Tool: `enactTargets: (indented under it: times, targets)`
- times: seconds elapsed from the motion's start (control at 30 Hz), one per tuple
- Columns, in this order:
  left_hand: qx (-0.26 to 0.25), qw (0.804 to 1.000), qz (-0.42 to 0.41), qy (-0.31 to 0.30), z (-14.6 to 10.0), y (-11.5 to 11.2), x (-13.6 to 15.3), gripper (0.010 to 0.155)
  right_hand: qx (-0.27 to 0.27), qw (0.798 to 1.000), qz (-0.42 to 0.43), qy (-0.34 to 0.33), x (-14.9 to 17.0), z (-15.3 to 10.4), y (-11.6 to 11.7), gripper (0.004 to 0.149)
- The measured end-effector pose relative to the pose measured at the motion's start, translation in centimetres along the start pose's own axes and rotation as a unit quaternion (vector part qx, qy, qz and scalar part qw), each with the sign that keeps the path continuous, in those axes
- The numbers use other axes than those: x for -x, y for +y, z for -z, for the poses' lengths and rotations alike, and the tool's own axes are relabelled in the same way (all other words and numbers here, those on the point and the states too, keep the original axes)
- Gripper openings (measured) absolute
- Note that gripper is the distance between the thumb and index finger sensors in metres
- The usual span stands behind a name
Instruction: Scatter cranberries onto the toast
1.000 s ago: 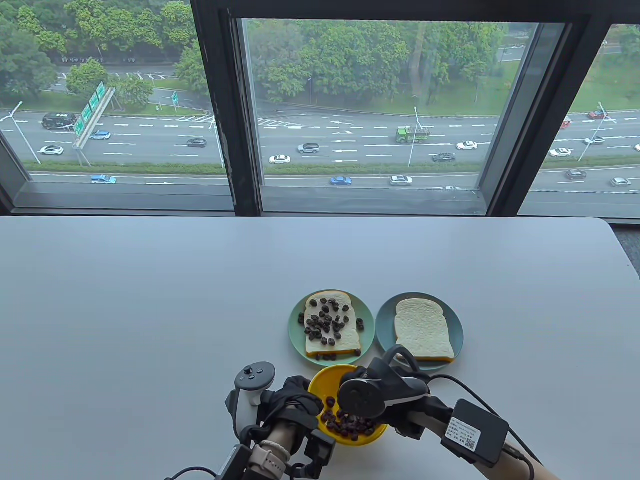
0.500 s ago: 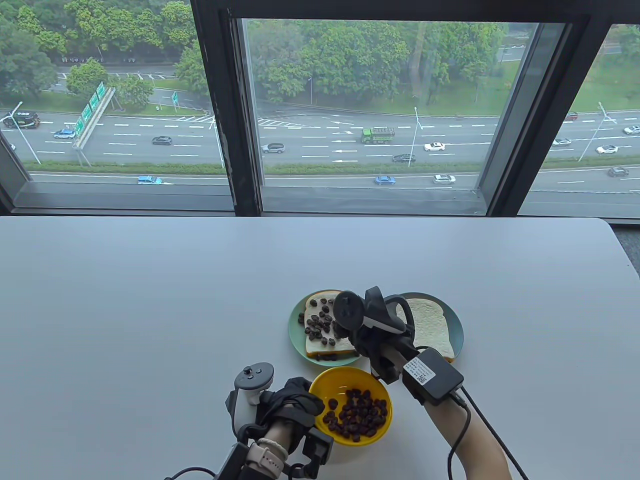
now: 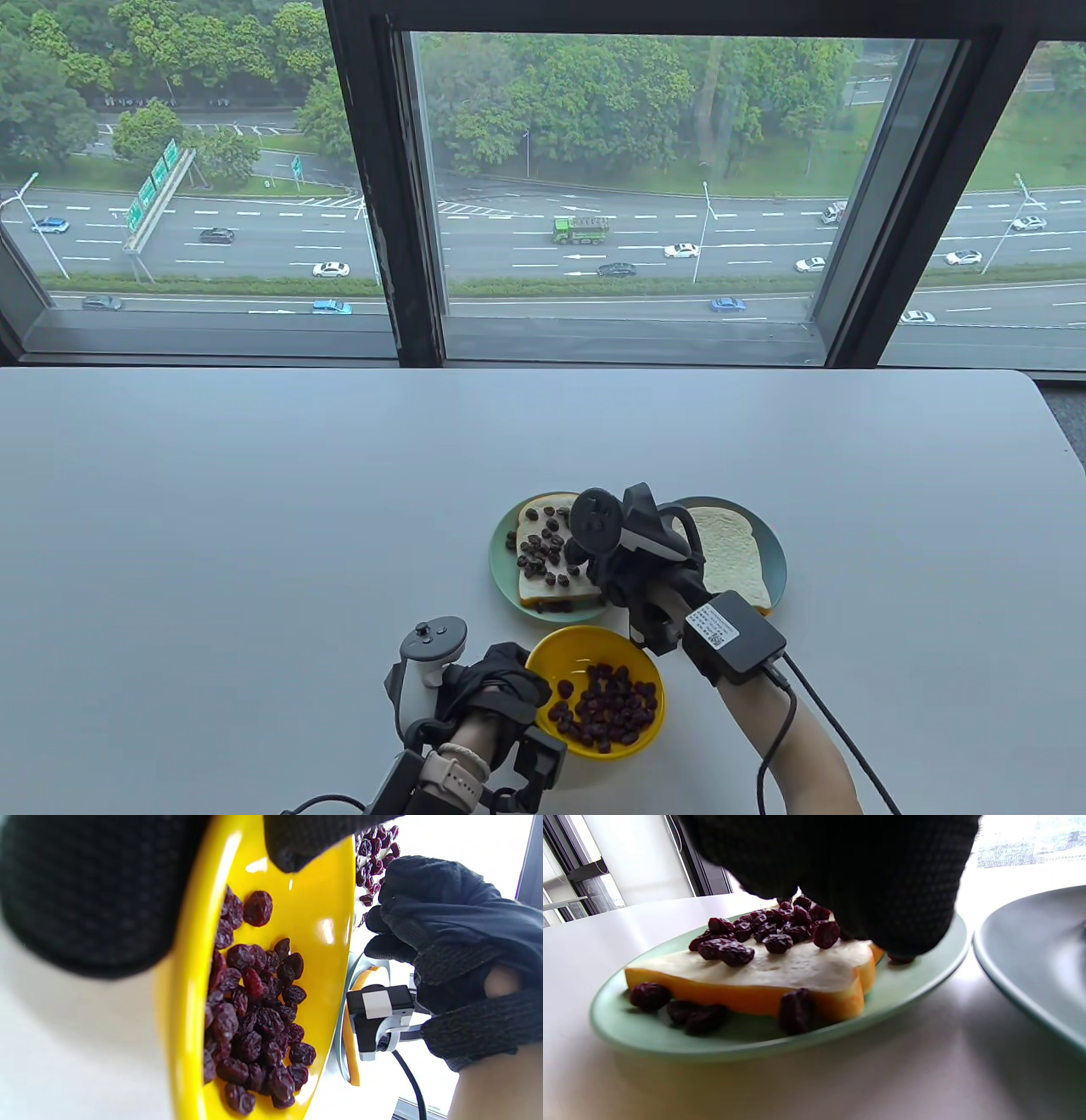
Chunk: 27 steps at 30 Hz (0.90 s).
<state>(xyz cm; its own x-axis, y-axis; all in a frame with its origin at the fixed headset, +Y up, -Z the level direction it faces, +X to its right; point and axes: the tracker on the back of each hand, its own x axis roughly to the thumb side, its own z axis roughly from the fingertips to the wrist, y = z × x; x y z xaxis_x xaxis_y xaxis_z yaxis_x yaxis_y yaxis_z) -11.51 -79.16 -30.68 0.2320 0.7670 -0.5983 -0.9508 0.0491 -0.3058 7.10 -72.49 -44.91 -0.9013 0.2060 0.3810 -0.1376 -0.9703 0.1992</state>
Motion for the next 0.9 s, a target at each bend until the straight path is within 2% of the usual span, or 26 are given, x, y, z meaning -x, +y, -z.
enactTargets:
  times: [0.1, 0.2, 0.3, 0.37, 0.47, 0.53, 0.63, 0.9]
  targets:
    - [-0.002, 1.000, -0.002, -0.001, 0.0, 0.0, 0.0, 0.058, 0.014, 0.999, 0.034, -0.026, 0.1, -1.5, -1.0, 0.046]
    - [-0.004, 1.000, -0.005, -0.006, 0.0, 0.0, 0.0, 0.058, 0.006, 0.997, 0.062, -0.052, 0.0, -3.6, -1.8, 0.048]
    - [-0.006, 1.000, -0.009, -0.015, -0.2, 0.0, -0.2, 0.058, -0.032, 0.992, 0.075, -0.096, -0.4, -5.8, -2.0, 0.053]
    - [-0.007, 1.000, -0.014, -0.021, -0.3, 0.0, -0.3, 0.058, -0.076, 0.986, 0.081, -0.122, -0.8, -7.4, -1.7, 0.057]
    - [-0.012, 0.999, -0.020, -0.026, -0.5, 0.0, -0.4, 0.058, -0.126, 0.981, 0.066, -0.133, -1.3, -9.6, -1.2, 0.063]
    - [-0.018, 0.999, -0.013, -0.027, -0.5, 0.1, -0.4, 0.058, -0.144, 0.981, 0.024, -0.126, -1.5, -10.8, -0.9, 0.066]
    - [-0.016, 0.999, -0.021, -0.028, -0.5, 0.0, -0.4, 0.058, -0.152, 0.981, 0.001, -0.120, -1.9, -11.8, -0.4, 0.068]
    - [-0.026, 0.999, -0.009, -0.035, -0.5, 0.1, -0.5, 0.058, -0.137, 0.980, -0.059, -0.134, -3.4, -12.2, 0.2, 0.066]
